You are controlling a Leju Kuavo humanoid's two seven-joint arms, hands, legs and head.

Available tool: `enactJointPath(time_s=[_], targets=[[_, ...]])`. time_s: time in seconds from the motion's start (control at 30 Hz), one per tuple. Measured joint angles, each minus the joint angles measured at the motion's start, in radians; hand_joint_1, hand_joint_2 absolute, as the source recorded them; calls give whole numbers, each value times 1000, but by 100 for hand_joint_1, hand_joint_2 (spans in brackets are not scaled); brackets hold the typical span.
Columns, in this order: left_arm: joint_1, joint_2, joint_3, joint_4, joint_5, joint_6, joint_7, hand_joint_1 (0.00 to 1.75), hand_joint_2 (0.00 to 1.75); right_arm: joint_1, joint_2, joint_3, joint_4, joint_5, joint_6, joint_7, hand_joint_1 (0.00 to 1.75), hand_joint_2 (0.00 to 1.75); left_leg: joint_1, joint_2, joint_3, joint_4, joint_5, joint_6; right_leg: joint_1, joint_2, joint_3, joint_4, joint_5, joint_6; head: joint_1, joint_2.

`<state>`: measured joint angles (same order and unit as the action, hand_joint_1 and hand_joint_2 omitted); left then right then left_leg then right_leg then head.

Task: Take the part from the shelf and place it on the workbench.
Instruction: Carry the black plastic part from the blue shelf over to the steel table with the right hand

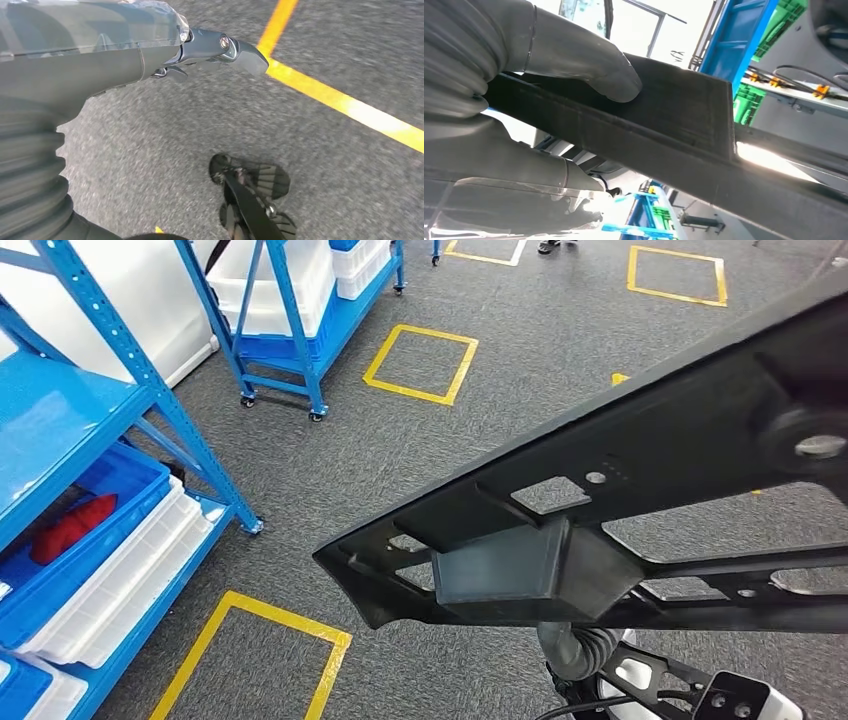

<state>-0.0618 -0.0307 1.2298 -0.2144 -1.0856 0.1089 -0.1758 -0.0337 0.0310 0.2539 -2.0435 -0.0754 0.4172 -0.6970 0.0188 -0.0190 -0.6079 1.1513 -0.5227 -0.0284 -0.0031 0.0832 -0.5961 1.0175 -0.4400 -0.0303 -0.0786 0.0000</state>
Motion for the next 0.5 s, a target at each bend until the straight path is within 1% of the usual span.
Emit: enactJointPath(time_s=[0.03, 0.07, 0.1, 0.13, 0.17, 0.2, 0.23, 0.27, 0.3, 0.33, 0.37, 0.4, 0.43, 0.47, 0.5], targets=[[0, 0, 1, 0, 3, 1, -4, 0, 175, 0, 1, -4, -1, -6, 11, 0, 175, 175, 3, -24, 26, -65, 27, 2, 0, 13, -2, 6, -3, 5, 0, 0], [0, 0, 2, 0, 6, 2, -7, 0, 175, 0, 3, -9, 0, -10, 23, 0, 175, 175, 4, -44, 42, -106, 40, 4, 0, 25, -6, 11, -4, 10, 0, 0], [-1, 0, 4, 0, 10, 4, -10, 0, 175, -1, 5, -14, 0, -12, 35, 0, 175, 175, 4, -56, 49, -124, 41, 9, -1, 35, -10, 13, -4, 17, 0, 0], [-2, 0, 6, 0, 14, 4, -12, 0, 175, -2, 8, -19, 1, -14, 44, 0, 175, 175, 2, -53, 51, -127, 39, 14, -2, 46, -13, 13, -2, 24, 0, 0], [-3, -1, 7, 0, 17, 5, -15, 0, 175, -2, 10, -23, 2, -15, 51, 0, 175, 175, 0, -44, 52, -127, 42, 20, -4, 56, -16, 11, 1, 31, 0, 0], [-6, -2, 9, 0, 19, 4, -18, 0, 175, -3, 12, -27, 2, -15, 55, 0, 175, 175, 1, -32, 54, -132, 46, 28, -6, 61, -17, 11, 3, 37, 0, 0], [-9, -4, 10, 0, 20, 4, -21, 0, 175, -5, 14, -29, 3, -15, 55, 0, 175, 175, 2, -21, 57, -138, 50, 35, -6, 49, -21, 18, -2, 41, 0, 0], [-11, -6, 12, 0, 20, 3, -24, 0, 175, -8, 14, -30, 4, -15, 56, 0, 175, 175, 3, -9, 59, -143, 54, 40, -5, 25, -34, 43, -18, 44, 0, 0], [-12, -7, 13, 0, 20, 2, -27, 0, 175, -12, 16, -31, 6, -14, 55, 0, 175, 175, 3, 4, 60, -147, 56, 44, -4, -7, -55, 89, -44, 47, 0, 0], [-11, -7, 16, 0, 20, 1, -28, 0, 175, -15, 18, -32, 8, -14, 54, 0, 175, 175, 0, 16, 61, -148, 56, 46, -3, -40, -86, 150, -76, 49, 0, 0], [-10, -7, 18, 0, 21, 1, -30, 0, 175, -18, 21, -32, 10, -14, 52, 0, 175, 175, -2, 30, 60, -148, 55, 47, -4, -60, -119, 216, -104, 51, 0, 0], [-7, -7, 20, 0, 21, 0, -31, 0, 175, -19, 23, -32, 11, -15, 51, 0, 175, 175, -4, 45, 60, -148, 54, 48, -4, -71, -141, 263, -118, 52, 0, 0], [-6, -7, 21, 0, 21, -1, -33, 0, 175, -19, 25, -32, 12, -17, 50, 0, 175, 175, -5, 58, 61, -148, 53, 48, -5, -77, -148, 278, -115, 52, 0, 0], [-6, -7, 21, 0, 21, -1, -35, 0, 175, -19, 26, -32, 12, -19, 50, 0, 175, 175, -6, 70, 62, -147, 51, 47, -5, -83, -133, 252, -94, 50, 0, 0], [-6, -7, 21, 0, 21, -2, -37, 0, 175, -19, 27, -32, 12, -22, 51, 0, 175, 175, -6, 80, 64, -147, 49, 45, -3, -94, -99, 191, -62, 47, 0, 0]])
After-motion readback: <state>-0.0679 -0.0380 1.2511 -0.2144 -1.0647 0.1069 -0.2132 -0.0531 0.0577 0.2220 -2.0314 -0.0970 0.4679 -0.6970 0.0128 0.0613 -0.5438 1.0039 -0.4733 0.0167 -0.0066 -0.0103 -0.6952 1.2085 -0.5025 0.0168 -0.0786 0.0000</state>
